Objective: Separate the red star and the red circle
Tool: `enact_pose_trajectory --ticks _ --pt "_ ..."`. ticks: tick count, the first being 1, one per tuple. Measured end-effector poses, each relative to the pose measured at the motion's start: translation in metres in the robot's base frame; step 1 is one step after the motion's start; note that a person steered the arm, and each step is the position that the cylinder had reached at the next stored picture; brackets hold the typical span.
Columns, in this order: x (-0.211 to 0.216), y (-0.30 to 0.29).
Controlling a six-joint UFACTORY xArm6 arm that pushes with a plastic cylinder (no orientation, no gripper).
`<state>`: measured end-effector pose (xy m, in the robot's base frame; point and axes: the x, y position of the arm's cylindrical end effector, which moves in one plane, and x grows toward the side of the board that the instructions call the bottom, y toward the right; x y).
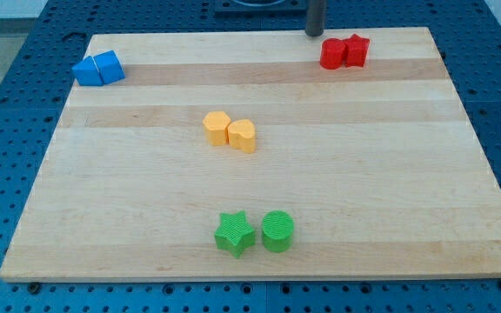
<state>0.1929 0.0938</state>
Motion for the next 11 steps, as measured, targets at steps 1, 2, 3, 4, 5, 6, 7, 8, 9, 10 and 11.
enact_pose_trajectory --ticks 1,2,3,4,5,6,7,8,9,10,11 --pt "-0.001 0.003" --pt "0.000 0.035" --pt "-0.001 0.069" --pt "0.010 0.055" --pt "0.015 0.035" --pt "0.015 0.028" --pt "0.015 0.020" --pt "0.015 0.019" --pt "0.015 0.019" --pt "0.018 0.008" --pt "0.038 0.016"
